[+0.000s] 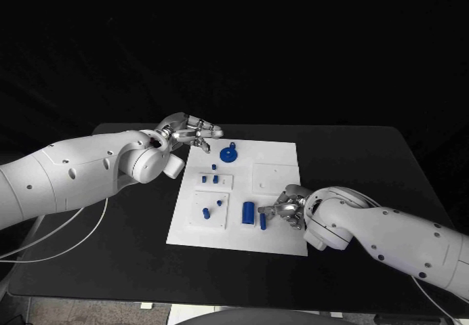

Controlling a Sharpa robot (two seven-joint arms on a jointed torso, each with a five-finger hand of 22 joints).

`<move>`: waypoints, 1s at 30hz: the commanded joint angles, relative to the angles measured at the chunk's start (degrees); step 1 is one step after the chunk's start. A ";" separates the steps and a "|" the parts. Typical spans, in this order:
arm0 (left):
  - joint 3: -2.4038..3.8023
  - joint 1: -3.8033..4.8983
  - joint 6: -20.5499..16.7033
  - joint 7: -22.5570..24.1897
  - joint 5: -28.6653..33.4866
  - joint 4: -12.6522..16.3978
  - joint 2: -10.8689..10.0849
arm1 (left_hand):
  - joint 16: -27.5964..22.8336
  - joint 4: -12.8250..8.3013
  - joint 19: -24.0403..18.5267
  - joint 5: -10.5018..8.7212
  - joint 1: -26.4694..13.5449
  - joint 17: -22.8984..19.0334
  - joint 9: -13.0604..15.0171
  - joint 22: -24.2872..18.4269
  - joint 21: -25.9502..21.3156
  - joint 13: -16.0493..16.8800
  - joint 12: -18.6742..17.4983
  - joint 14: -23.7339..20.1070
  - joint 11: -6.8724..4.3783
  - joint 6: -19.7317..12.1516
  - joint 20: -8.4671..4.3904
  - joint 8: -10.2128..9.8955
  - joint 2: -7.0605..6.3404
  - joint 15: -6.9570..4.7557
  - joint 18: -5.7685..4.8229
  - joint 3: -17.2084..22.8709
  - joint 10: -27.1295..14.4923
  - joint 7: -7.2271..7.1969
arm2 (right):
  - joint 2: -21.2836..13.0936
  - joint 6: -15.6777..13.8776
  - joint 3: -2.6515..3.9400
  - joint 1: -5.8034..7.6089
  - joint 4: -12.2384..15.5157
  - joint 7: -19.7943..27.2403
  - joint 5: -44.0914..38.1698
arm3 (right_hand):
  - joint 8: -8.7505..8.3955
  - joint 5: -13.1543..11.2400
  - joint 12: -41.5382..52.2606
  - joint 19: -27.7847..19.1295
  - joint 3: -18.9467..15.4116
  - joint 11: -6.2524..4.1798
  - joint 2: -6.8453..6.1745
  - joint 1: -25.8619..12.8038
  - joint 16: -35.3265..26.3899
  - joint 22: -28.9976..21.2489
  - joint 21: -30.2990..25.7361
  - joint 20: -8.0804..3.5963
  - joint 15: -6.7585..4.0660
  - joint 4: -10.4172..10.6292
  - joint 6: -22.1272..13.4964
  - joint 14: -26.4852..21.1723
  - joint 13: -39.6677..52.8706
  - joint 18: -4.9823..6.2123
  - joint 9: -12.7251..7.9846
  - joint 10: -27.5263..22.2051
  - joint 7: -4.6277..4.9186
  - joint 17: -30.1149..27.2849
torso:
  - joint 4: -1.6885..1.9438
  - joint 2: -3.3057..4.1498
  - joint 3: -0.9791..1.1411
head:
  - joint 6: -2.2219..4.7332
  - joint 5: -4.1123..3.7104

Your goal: Assemble the parts on the task board

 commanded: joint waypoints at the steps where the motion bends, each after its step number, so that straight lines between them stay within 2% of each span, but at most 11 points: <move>1: 0.03 0.04 0.83 0.21 -0.15 0.06 0.07 | -0.30 0.26 0.54 0.17 0.07 -0.08 0.07 -0.05 -0.03 0.09 -0.13 0.29 0.11 -0.37 0.04 -0.14 0.44 0.05 -0.35 0.02 0.09 -0.01 | -0.59 2.15 0.01 -0.07 0.53 3.19 1.88 | 0.13 -1.04 -0.54 3.12 -0.33 0.02 -0.85 0.28 -0.18 2.37 -0.13 -0.25 -0.29 0.53 -0.63 -0.03 -0.33 0.15 0.12 -0.71 0.31 0.21 | 0.02 -0.01 0.04 | 0.09 -0.08; 3: 0.03 0.04 0.84 0.22 -0.15 0.07 0.05 | -0.30 0.26 0.54 0.17 0.07 -0.08 0.07 -0.05 -0.03 0.09 -0.13 0.29 0.11 -0.37 0.04 -0.14 0.44 0.05 -0.35 0.02 0.09 -0.01 | -1.03 3.09 0.01 -0.11 0.89 4.00 2.78 | 0.15 -1.50 -0.46 3.11 -1.04 0.10 -1.03 0.73 -0.25 2.37 -0.25 -0.23 -0.25 0.87 -0.99 -0.08 -0.32 0.27 0.27 -1.04 0.42 0.30 | 0.01 -0.02 0.06 | 0.10 -0.07; 4: 0.03 0.04 0.85 0.22 -0.15 0.07 0.04 | -0.30 0.26 0.54 0.17 0.07 -0.08 0.07 -0.05 -0.03 0.09 -0.13 0.29 0.11 -0.37 0.04 -0.14 0.44 0.05 -0.35 0.02 0.09 -0.01 | -1.34 3.68 0.01 -0.14 1.15 4.40 3.18 | 0.17 -0.83 -0.31 3.10 -2.51 0.19 -0.97 0.95 -0.27 2.35 -0.35 -0.20 -0.23 0.76 -1.25 -0.09 -0.24 0.31 0.31 -1.21 0.50 0.37 | -0.02 -0.03 0.05 | 0.13 -0.05; 5: 0.03 0.04 0.85 0.22 -0.15 0.07 0.02 | -0.30 0.26 0.54 0.17 0.07 -0.08 0.07 -0.05 -0.03 0.09 -0.13 0.29 0.11 -0.37 0.04 -0.14 0.44 0.05 -0.35 0.02 0.09 -0.01 | -1.67 4.23 0.01 -0.18 1.40 4.77 3.49 | 0.16 1.49 -0.11 3.11 -5.45 0.24 -0.44 1.38 -0.37 2.37 -0.36 -0.18 -0.21 0.49 -1.51 -0.11 -0.16 0.34 0.37 -1.31 0.55 0.40 | -0.03 -0.03 0.06 | 0.15 -0.05; 7: 0.03 0.04 0.85 0.23 -0.15 0.08 -0.02 | -0.30 0.26 0.54 0.17 0.07 -0.08 0.07 -0.05 -0.03 0.09 -0.13 0.29 0.11 -0.37 0.04 -0.14 0.44 0.05 -0.35 0.02 0.09 -0.01 | -2.35 5.21 0.01 -0.25 1.94 5.33 3.92 | 0.12 4.10 -0.03 3.12 -10.80 0.26 1.40 2.11 -0.40 2.42 -0.40 -0.14 -0.18 -0.63 -1.71 -0.04 -0.24 0.36 0.42 -1.43 0.59 0.57 | -0.07 -0.03 0.07 | 0.18 -0.04; 8: 0.03 0.04 0.86 0.23 -0.15 0.09 -0.04 | -0.30 0.26 0.54 0.17 0.07 -0.08 0.07 -0.05 -0.03 0.09 -0.13 0.29 0.11 -0.37 0.04 -0.14 0.44 0.05 -0.35 0.02 0.09 -0.01 | -2.71 5.65 0.02 -0.30 2.22 5.54 4.06 | 0.09 5.37 0.08 3.12 -13.74 0.19 2.74 2.45 -0.46 2.47 -0.43 -0.13 -0.11 -1.64 -1.80 -0.05 -0.28 0.37 0.44 -1.43 0.51 0.65 | -0.08 -0.03 0.08 | 0.17 -0.04; 9: 0.03 0.04 0.87 0.24 -0.15 0.10 -0.05 | -0.30 0.26 0.54 0.17 0.07 -0.08 0.07 -0.05 -0.03 0.09 -0.13 0.29 0.11 -0.37 0.04 -0.14 0.44 0.05 -0.35 0.02 0.09 -0.01 | -3.07 6.10 0.03 -0.36 2.49 5.73 4.17 | 0.09 7.41 0.17 3.11 -15.94 0.24 3.56 2.63 -0.46 2.48 -0.48 -0.12 -0.13 -2.61 -1.92 -0.02 -0.27 0.37 0.42 -1.43 0.50 0.73 | -0.08 -0.03 0.08 | 0.17 -0.04; 11: 0.03 0.04 0.88 0.25 -0.16 0.11 -0.08 | -0.30 0.26 0.54 0.17 0.07 -0.08 0.07 -0.05 -0.03 0.09 -0.13 0.29 0.11 -0.37 0.04 -0.14 0.44 0.05 -0.35 0.02 0.09 -0.01 | -3.86 7.14 0.07 -0.48 3.07 6.09 4.27 | 0.14 8.89 0.27 3.12 -19.38 0.30 5.11 3.02 -0.55 2.54 -0.53 -0.09 -0.17 -4.38 -1.84 -0.01 -0.37 0.38 0.43 -1.48 0.62 0.83 | -0.11 -0.03 0.10 | 0.18 -0.04; 17: 0.03 0.03 0.94 0.27 -0.16 0.11 -0.11 | -0.30 0.26 0.54 0.17 0.07 -0.08 0.07 -0.05 -0.03 0.09 -0.13 0.29 0.11 -0.37 0.04 -0.14 0.44 0.05 -0.35 0.02 0.09 -0.01 | -5.13 9.66 0.12 -0.89 4.39 6.41 3.84 | 0.15 9.13 0.28 3.11 -19.47 0.27 4.05 4.41 -0.47 2.63 -0.38 -0.08 -0.15 -5.49 -1.73 0.01 -0.41 0.36 0.43 -1.48 0.61 0.96 | -0.10 -0.04 0.11 | 0.19 -0.12; 21: 0.02 0.03 0.99 0.26 -0.16 0.08 -0.12 | -0.32 0.23 0.54 0.15 0.07 -0.07 0.07 -0.14 -0.03 0.09 -0.12 0.31 0.11 -0.47 0.05 -0.13 0.44 0.05 -0.34 -0.02 0.10 0.02 | -5.54 10.82 0.14 -1.26 5.12 6.49 3.47 | 0.14 9.19 0.17 3.10 -19.13 0.29 3.11 5.49 -0.51 2.77 -0.49 -0.06 -0.13 -4.94 -1.70 0.01 -0.57 0.33 0.37 -1.58 0.63 1.14 | -0.07 -0.03 0.08 | 0.20 -0.19; 30: -0.01 0.03 1.09 0.25 -0.16 0.06 -0.11 | -0.32 0.23 0.54 0.15 0.07 -0.07 0.07 -0.14 -0.03 0.09 -0.12 0.31 0.11 -0.47 0.05 -0.13 0.44 0.05 -0.34 -0.02 0.10 0.02 | -5.49 11.05 0.15 -1.57 5.21 6.21 1.73 | 0.13 8.86 0.36 3.12 -18.22 0.22 3.40 7.08 -0.41 2.88 -0.45 -0.07 -0.15 -5.78 -1.49 0.05 -0.53 0.29 0.34 -1.45 0.53 1.36 | 0.02 0.00 -0.01 | 0.20 -0.32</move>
